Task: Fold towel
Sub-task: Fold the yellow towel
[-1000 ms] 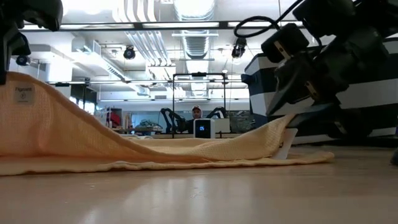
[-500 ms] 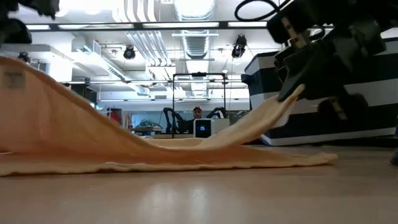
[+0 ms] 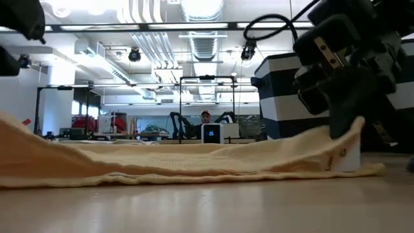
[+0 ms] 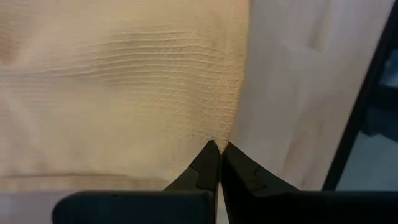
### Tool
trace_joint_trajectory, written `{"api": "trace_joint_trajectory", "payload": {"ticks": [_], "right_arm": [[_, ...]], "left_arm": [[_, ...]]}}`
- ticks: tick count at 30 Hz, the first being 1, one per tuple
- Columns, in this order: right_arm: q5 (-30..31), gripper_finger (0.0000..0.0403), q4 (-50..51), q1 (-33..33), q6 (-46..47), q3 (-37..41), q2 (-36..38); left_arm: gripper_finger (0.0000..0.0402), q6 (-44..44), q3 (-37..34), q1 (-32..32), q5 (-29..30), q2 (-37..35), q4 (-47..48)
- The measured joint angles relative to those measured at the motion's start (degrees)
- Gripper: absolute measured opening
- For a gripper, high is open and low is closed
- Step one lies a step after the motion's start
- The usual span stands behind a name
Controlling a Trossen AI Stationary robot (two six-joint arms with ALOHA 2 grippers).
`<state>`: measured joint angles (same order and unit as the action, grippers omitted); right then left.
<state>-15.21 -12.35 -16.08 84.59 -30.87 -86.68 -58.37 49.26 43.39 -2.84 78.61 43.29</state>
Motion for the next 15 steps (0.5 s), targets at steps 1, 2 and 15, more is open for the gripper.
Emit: {"api": "trace_joint_trajectory", "payload": {"ticks": [1,2,15], "right_arm": [[0.0,0.0003,-0.1,-0.1,-0.2,0.0,-0.4],[0.0,0.0003,0.2,-0.1,-0.2,0.0,-0.7],[-2.2,0.0002,-0.2,0.0,-2.2,-1.4,1.9]], "left_arm": [[0.0000,0.3,-0.6,0.1,-0.7,0.4,-1.6],[0.0000,0.6,-1.3,0.2,-1.5,0.8,-3.2],[0.0000,0.9,-3.2,0.1,-4.8,1.6,-5.4]]}}
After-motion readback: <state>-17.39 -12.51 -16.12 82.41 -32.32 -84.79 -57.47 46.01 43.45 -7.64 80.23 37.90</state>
